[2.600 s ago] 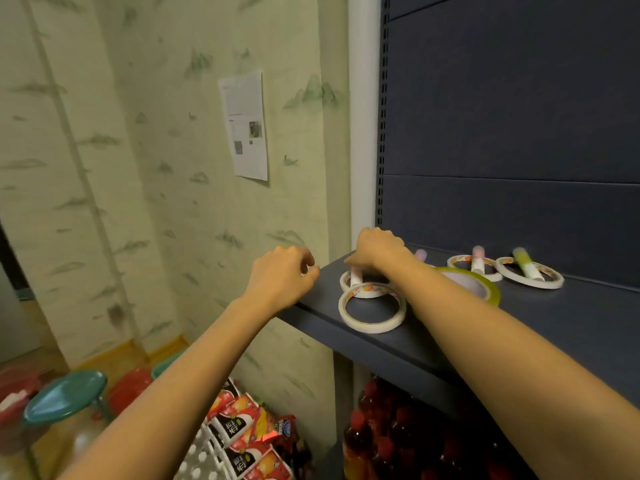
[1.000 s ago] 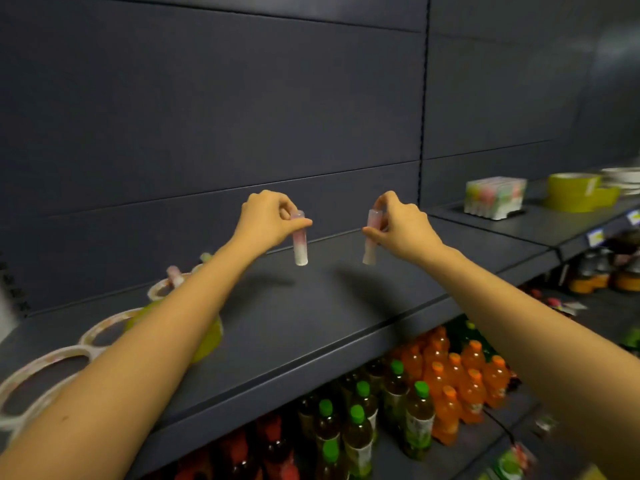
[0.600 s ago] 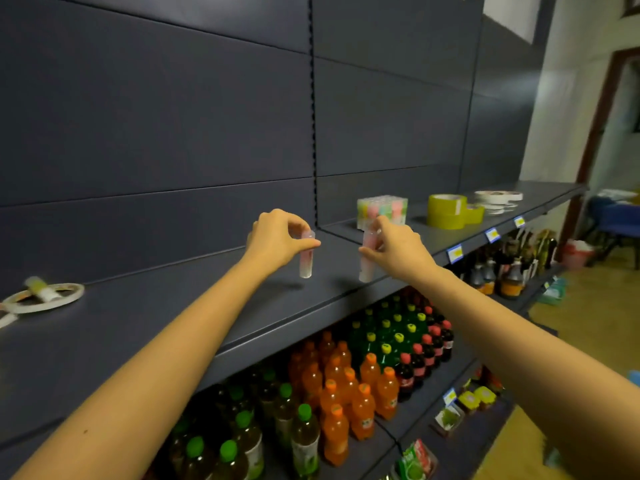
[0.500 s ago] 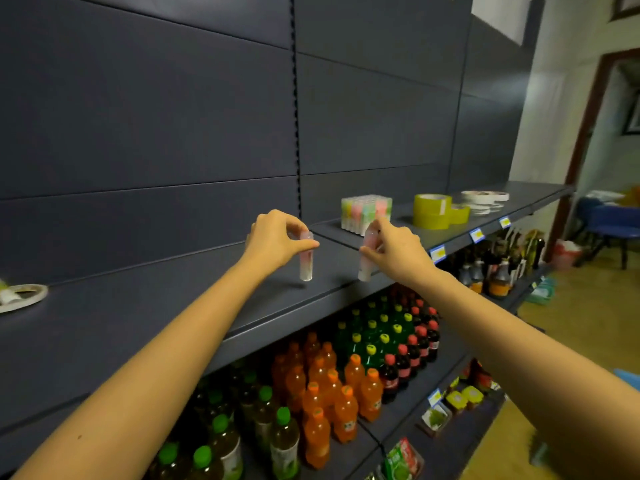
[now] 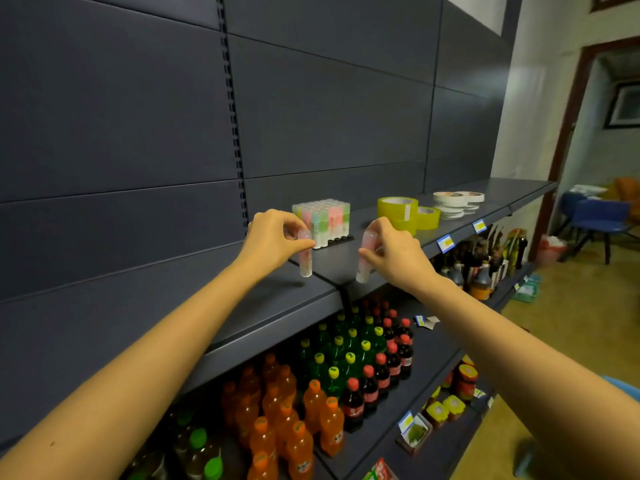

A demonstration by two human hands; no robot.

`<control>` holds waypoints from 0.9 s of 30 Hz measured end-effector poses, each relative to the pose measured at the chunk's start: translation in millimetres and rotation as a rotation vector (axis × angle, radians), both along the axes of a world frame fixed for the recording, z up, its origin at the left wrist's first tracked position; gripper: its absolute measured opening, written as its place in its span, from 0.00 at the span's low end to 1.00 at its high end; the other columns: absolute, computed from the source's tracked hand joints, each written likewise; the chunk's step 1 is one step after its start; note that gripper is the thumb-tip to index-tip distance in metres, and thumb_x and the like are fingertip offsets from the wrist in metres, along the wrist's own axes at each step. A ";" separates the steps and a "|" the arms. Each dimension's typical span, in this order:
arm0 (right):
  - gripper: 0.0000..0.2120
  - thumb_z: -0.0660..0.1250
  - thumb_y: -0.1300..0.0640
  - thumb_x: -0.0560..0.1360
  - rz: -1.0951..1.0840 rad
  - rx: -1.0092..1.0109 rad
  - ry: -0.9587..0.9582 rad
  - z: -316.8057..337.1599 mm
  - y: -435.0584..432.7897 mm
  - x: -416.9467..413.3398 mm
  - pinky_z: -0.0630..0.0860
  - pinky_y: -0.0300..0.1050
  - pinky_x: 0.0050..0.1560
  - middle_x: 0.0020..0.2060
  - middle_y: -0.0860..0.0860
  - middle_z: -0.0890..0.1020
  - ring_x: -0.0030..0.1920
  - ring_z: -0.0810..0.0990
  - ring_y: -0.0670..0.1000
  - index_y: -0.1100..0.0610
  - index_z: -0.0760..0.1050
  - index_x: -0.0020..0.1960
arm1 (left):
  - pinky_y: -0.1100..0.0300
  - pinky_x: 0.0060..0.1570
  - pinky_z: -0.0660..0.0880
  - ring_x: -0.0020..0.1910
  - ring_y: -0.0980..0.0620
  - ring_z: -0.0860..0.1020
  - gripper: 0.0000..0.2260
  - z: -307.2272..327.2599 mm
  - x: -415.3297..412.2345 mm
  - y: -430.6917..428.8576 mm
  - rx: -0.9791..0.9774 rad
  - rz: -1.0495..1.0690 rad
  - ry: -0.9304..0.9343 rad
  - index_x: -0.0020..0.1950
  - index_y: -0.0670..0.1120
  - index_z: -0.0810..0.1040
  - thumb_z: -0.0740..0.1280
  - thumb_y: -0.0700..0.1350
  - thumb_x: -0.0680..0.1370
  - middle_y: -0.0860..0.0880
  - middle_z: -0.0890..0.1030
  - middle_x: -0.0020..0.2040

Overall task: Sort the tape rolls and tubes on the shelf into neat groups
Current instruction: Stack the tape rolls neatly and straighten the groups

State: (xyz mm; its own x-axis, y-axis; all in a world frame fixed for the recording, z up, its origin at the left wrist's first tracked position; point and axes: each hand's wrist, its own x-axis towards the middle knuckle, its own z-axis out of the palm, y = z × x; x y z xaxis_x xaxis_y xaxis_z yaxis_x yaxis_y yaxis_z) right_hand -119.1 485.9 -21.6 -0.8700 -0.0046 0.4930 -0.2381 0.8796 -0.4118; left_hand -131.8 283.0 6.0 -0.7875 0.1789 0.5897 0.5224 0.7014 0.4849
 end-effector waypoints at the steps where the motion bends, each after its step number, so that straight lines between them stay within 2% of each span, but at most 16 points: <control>1: 0.19 0.65 0.51 0.77 -0.003 0.004 0.001 0.7 5.8 -9.4 0.75 0.54 0.52 0.53 0.59 0.80 0.54 0.78 0.62 0.58 0.66 0.63 | 0.53 0.50 0.78 0.44 0.47 0.82 0.07 0.0 -8.7 5.0 -0.006 0.005 0.003 0.44 0.41 0.83 0.75 0.42 0.69 0.45 0.84 0.43; 7: 0.18 0.66 0.51 0.76 0.044 -0.001 0.005 7.7 34.8 -72.9 0.76 0.54 0.52 0.53 0.58 0.81 0.55 0.78 0.61 0.58 0.68 0.62 | 0.59 0.48 0.76 0.41 0.50 0.81 0.07 3.0 -65.0 35.3 -0.005 0.055 0.049 0.45 0.40 0.82 0.74 0.41 0.69 0.46 0.83 0.42; 12: 0.17 0.66 0.50 0.76 0.115 0.122 0.022 9.5 52.1 -124.4 0.74 0.50 0.46 0.49 0.57 0.82 0.50 0.79 0.60 0.59 0.69 0.59 | 0.61 0.48 0.77 0.38 0.51 0.80 0.10 -0.4 -103.9 57.8 -0.025 0.057 0.082 0.49 0.41 0.81 0.74 0.42 0.70 0.50 0.79 0.40; 20: 0.16 0.62 0.50 0.78 0.228 0.094 0.053 2.8 54.6 -183.5 0.73 0.53 0.51 0.49 0.58 0.82 0.52 0.78 0.61 0.60 0.69 0.60 | 0.75 0.40 0.73 0.34 0.60 0.77 0.09 -6.9 -145.5 80.2 0.023 0.090 0.135 0.45 0.42 0.82 0.76 0.41 0.68 0.53 0.79 0.37; 22: 0.15 0.63 0.50 0.78 0.269 0.068 0.063 1.6 53.7 -196.2 0.73 0.52 0.52 0.49 0.57 0.81 0.51 0.78 0.60 0.60 0.70 0.59 | 0.74 0.41 0.74 0.34 0.59 0.78 0.09 -10.8 -152.1 83.5 0.027 0.111 0.140 0.46 0.42 0.83 0.76 0.41 0.67 0.52 0.81 0.38; 27: 0.14 0.65 0.50 0.77 0.384 0.031 0.105 -2.4 53.3 -225.6 0.73 0.51 0.54 0.51 0.54 0.76 0.51 0.77 0.56 0.58 0.72 0.57 | 0.60 0.48 0.78 0.38 0.51 0.82 0.12 -22.6 -164.2 92.4 0.009 0.216 0.131 0.49 0.42 0.83 0.77 0.42 0.67 0.47 0.84 0.42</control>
